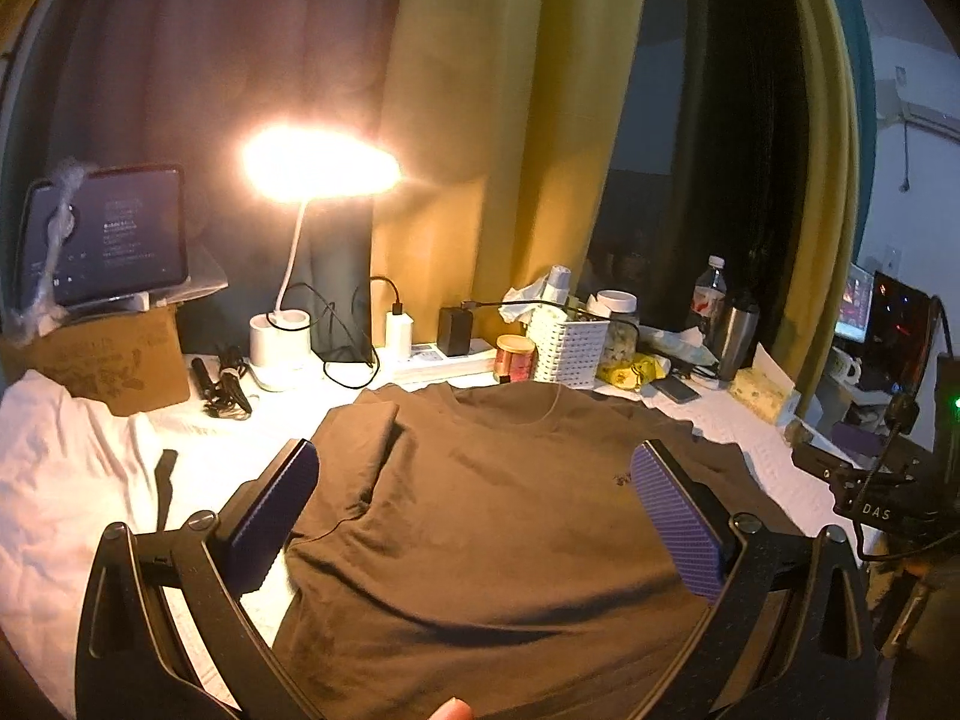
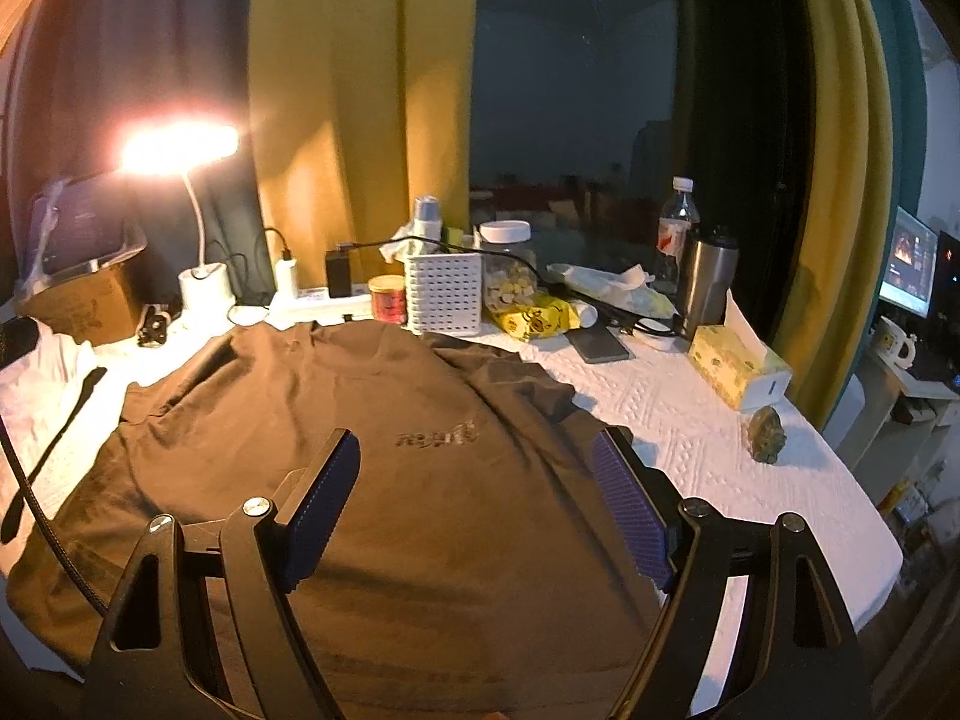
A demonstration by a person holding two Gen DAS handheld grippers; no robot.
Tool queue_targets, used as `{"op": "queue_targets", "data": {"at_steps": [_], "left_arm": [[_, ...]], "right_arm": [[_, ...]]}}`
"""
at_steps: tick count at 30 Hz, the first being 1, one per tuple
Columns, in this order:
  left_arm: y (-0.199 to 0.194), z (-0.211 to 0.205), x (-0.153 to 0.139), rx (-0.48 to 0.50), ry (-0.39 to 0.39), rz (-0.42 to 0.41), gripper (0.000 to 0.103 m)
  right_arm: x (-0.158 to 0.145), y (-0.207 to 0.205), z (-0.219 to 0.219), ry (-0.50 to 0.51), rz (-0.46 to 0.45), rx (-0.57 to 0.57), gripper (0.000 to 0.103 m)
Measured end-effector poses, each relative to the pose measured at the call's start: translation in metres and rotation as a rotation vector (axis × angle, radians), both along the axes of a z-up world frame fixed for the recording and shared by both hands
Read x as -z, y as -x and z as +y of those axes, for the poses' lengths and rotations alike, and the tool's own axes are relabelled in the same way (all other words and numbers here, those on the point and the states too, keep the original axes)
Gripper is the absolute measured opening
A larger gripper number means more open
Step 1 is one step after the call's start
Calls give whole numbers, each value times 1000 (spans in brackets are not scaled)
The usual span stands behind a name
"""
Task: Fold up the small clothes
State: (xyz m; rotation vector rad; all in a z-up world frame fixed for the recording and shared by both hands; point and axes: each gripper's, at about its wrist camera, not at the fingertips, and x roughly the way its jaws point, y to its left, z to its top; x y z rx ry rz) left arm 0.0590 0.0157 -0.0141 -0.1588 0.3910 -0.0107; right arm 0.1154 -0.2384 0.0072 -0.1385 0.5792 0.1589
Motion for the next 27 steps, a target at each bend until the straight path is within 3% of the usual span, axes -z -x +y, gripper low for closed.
{"op": "queue_targets", "data": {"at_steps": [11,27], "left_arm": [[-52,11,20,-68,34,103,102],[-122,9,47,-120,-26,191,102]], "right_arm": [[14,-72,-25,16,69,-22,82],[54,-171,-45,25,189,-56,78]]}}
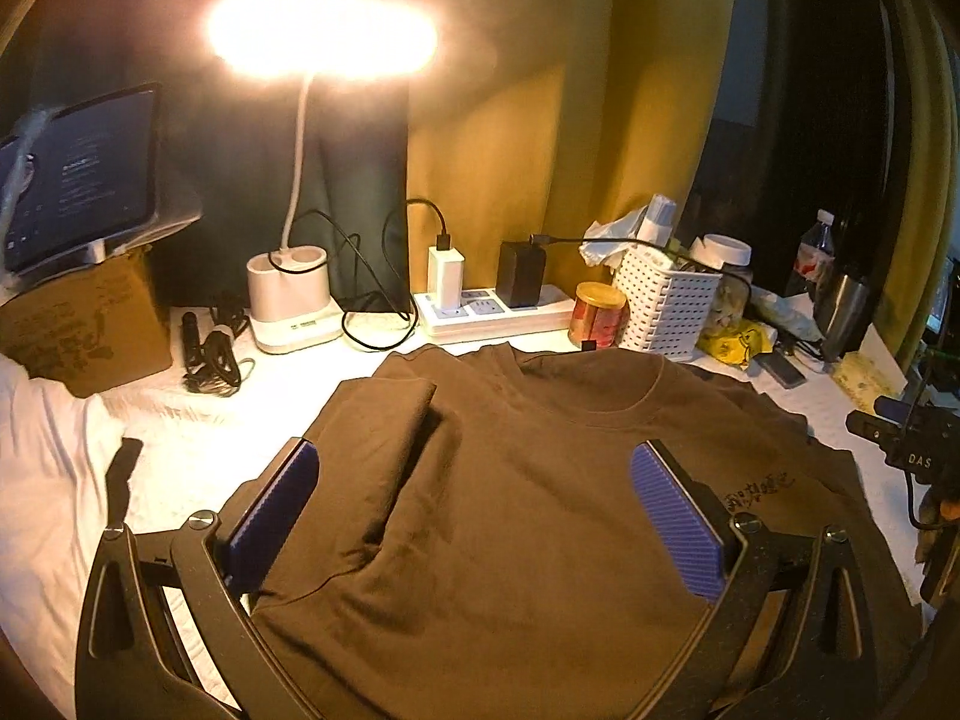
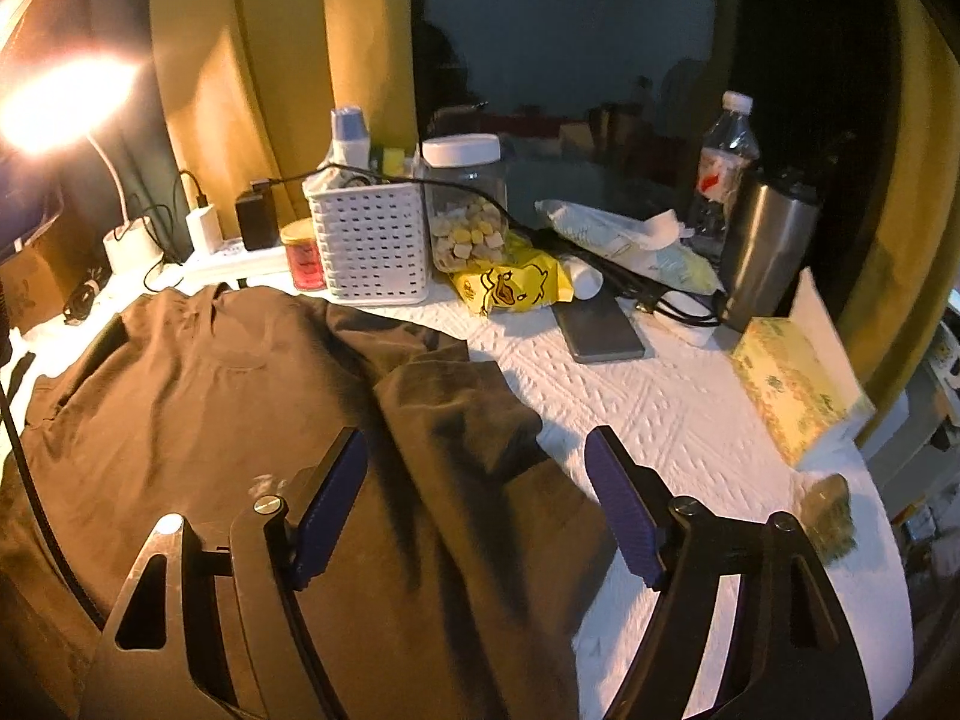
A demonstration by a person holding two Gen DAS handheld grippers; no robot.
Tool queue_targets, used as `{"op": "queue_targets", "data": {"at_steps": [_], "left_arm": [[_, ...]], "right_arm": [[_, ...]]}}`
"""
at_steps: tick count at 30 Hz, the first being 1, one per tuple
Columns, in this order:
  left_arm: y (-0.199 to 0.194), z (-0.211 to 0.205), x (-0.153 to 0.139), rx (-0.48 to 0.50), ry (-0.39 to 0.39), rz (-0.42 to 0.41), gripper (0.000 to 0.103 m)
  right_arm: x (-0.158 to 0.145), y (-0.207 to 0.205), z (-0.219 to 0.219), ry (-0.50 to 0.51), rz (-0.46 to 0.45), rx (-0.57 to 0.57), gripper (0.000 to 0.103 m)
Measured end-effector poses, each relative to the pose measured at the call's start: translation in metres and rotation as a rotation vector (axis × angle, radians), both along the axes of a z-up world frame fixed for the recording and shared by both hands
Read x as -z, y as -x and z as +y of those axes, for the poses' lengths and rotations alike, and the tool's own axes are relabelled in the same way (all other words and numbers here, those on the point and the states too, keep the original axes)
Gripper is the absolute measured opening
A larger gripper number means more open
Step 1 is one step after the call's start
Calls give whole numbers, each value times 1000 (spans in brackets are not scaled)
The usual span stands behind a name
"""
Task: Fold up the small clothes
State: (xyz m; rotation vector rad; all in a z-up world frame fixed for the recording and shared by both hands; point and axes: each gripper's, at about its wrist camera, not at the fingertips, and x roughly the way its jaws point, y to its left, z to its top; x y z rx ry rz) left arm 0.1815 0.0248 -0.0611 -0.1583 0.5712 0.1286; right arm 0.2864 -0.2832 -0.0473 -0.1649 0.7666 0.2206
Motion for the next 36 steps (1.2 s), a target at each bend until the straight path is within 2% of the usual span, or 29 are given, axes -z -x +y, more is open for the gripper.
{"op": "queue_targets", "data": {"at_steps": [9,20,22,25,26,27,30,36], "left_arm": [[-33,-1,14,3,-11,58,102],[-58,1,29,7,2,116,102],[-61,1,30,10,0,118,102],[-64,1,31,14,5,125,102],[-64,0,31,16,6,127,102],[-64,0,31,18,6,127,102],[-63,-2,29,24,4,122,102],[-56,1,23,22,14,102,102]], "right_arm": [[32,-58,-10,-19,87,-35,78],[65,-105,-5,-57,210,-99,77],[69,-106,-3,-63,233,-120,59],[73,-104,-1,-67,246,-140,46],[72,-103,-1,-75,247,-151,32],[71,-101,-2,-86,247,-159,23],[67,-97,-6,-83,225,-134,17],[50,-95,-31,-93,175,-32,16]]}}
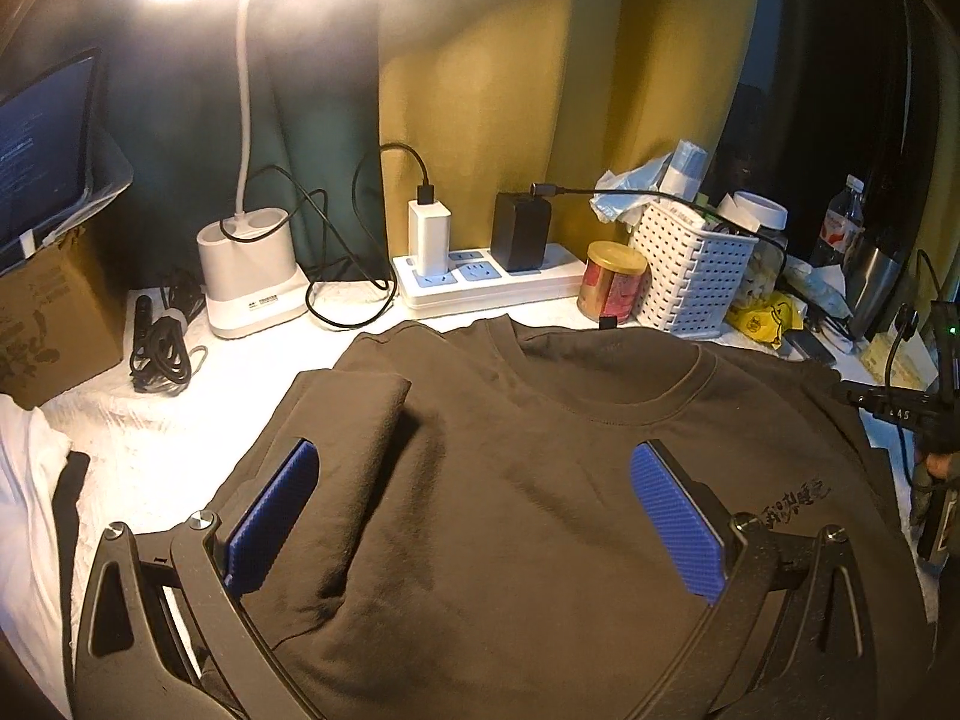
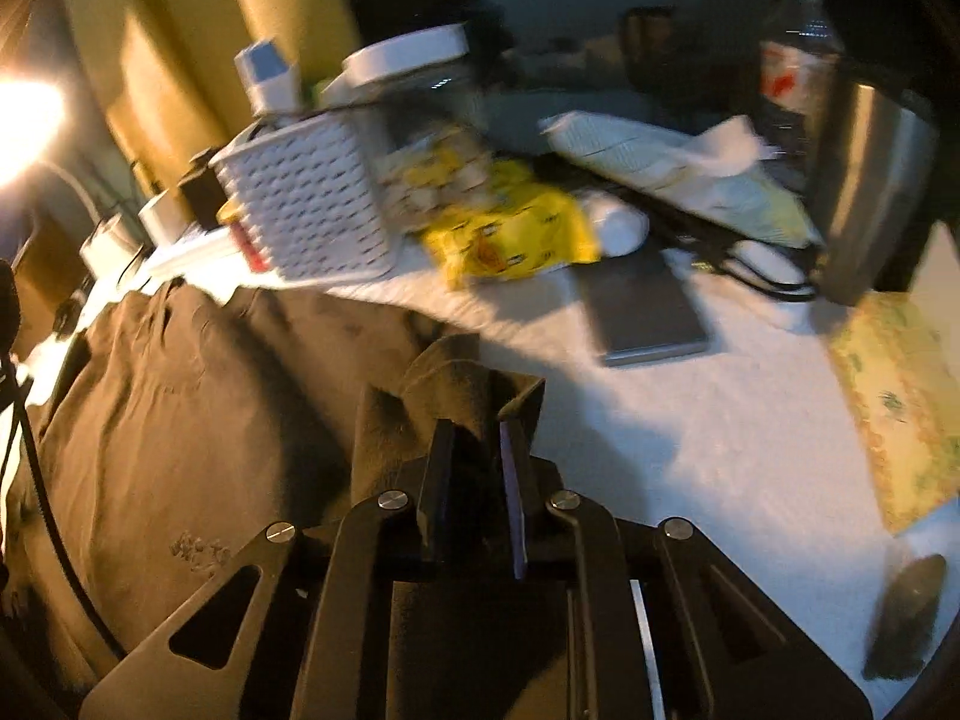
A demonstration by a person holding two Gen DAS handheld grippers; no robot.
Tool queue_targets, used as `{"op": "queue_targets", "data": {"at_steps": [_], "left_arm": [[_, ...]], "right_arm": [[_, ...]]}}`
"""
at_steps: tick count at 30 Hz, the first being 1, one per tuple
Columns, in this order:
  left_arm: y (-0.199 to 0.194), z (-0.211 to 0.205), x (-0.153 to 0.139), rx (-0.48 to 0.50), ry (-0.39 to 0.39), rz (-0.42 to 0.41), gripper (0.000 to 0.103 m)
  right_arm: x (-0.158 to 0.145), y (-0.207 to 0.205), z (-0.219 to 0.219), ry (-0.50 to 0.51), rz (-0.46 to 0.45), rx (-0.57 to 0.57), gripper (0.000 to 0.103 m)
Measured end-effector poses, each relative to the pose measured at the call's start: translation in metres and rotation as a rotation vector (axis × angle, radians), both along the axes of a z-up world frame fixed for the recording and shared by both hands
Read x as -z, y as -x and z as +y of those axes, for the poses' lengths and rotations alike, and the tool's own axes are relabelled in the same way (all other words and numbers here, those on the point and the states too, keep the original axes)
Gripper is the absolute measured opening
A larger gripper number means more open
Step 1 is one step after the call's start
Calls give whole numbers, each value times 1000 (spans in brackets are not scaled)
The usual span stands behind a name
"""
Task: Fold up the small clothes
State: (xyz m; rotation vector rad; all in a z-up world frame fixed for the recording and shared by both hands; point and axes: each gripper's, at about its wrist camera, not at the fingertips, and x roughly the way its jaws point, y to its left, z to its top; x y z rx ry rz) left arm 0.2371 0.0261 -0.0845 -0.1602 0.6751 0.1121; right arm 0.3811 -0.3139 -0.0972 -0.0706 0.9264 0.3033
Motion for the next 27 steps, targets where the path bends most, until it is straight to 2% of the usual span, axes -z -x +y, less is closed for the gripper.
{"op": "queue_targets", "data": {"at_steps": [2,4,7,17,21,27], "left_arm": [[3,1,-2,0,4,-6,102],[6,2,-3,2,6,-12,102],[12,4,-8,6,9,-27,102],[35,19,-21,-2,1,-80,102],[45,26,-20,-2,1,-89,102],[55,39,-15,-10,9,-83,102]], "right_arm": [[-4,1,-11,8,-13,40,16],[-8,2,-20,11,-27,77,10],[-19,7,-28,-9,-50,100,10],[-54,35,26,14,-123,15,10],[-49,42,59,24,-118,-33,10],[-18,44,101,51,-60,-63,10]]}}
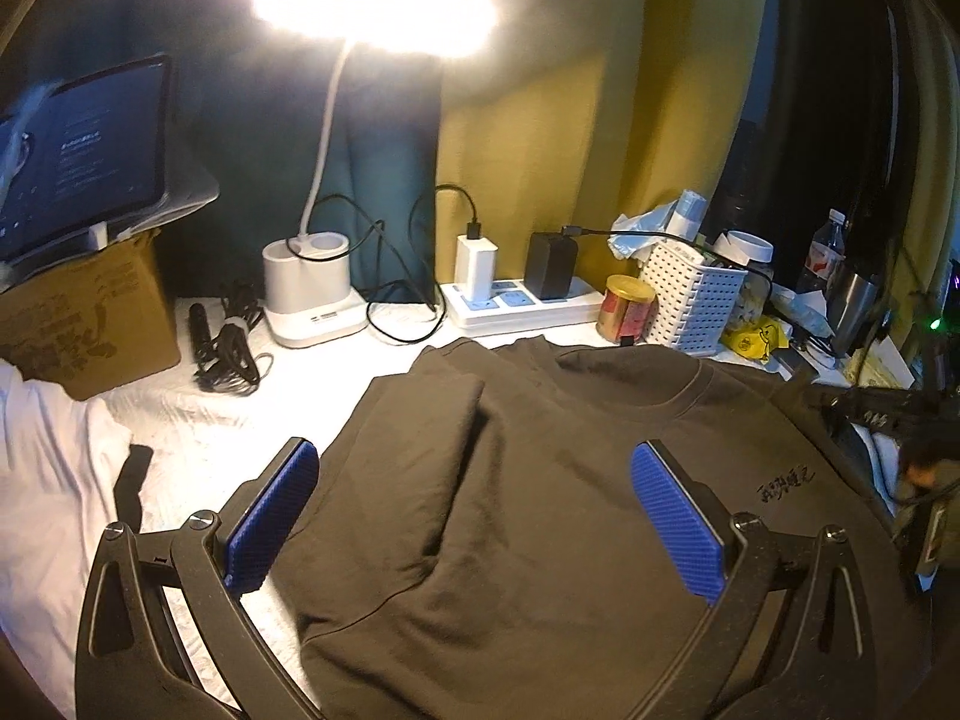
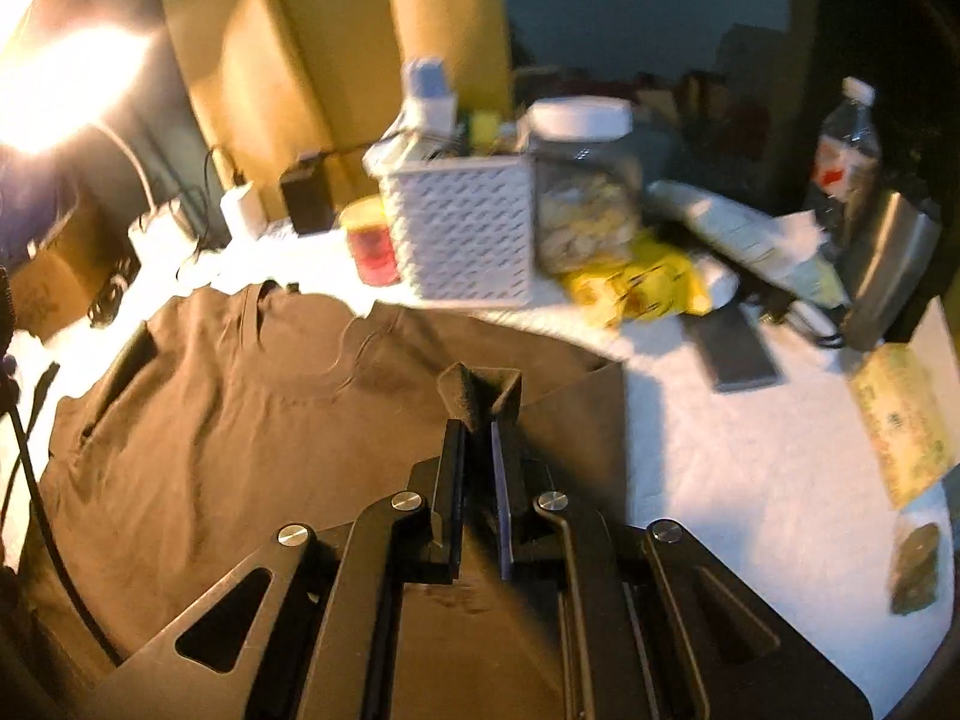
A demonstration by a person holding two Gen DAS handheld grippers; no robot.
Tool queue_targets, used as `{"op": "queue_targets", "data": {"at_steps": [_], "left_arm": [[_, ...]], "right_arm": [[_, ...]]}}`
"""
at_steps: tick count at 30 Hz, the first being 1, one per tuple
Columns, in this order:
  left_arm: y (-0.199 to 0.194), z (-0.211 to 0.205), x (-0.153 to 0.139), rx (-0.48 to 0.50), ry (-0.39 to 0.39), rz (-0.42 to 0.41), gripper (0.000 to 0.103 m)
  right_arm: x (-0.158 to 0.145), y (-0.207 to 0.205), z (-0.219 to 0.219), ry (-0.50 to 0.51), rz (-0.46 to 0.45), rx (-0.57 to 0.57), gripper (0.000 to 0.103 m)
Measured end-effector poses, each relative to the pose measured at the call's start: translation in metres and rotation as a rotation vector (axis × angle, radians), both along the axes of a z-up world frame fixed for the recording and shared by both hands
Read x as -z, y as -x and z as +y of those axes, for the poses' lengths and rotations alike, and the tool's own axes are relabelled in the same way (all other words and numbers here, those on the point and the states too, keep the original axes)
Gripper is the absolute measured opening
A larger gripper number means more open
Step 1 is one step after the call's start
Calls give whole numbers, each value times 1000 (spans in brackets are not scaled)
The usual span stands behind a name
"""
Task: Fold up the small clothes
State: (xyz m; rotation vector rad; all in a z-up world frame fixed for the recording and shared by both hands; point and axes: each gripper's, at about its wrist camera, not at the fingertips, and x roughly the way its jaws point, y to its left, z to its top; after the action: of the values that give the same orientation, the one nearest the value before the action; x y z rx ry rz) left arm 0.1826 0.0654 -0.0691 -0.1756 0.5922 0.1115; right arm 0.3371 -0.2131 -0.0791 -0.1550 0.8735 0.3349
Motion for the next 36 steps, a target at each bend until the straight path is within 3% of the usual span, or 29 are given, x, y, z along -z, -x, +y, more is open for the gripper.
{"op": "queue_targets", "data": {"at_steps": [6,8,9,10,14,19,25,29,30,31,32,36], "left_arm": [[4,9,3,-3,27,15,102],[4,8,3,-3,35,20,102],[4,7,4,0,39,22,102],[5,6,4,3,42,23,102],[5,-8,4,26,34,27,102],[4,-26,5,47,21,38,102],[3,-47,1,62,1,49,102],[3,-55,-3,60,-7,54,102],[3,-56,-5,59,-11,53,102],[4,-56,-5,58,-15,53,102],[5,-57,-6,56,-22,54,102],[9,-56,-8,55,-26,58,102]], "right_arm": [[28,-1,20,-14,71,1,11],[31,1,21,-45,103,-17,27],[31,4,20,-57,111,-26,44],[29,8,19,-61,103,-30,55],[12,27,-2,-53,55,-13,55],[-4,39,-57,-37,13,94,55],[13,35,-115,-81,84,190,55],[27,32,-120,-191,177,149,55],[28,34,-118,-207,179,134,49],[27,36,-115,-210,171,114,19],[26,37,-110,-199,165,98,5],[10,51,-96,-178,106,51,6]]}}
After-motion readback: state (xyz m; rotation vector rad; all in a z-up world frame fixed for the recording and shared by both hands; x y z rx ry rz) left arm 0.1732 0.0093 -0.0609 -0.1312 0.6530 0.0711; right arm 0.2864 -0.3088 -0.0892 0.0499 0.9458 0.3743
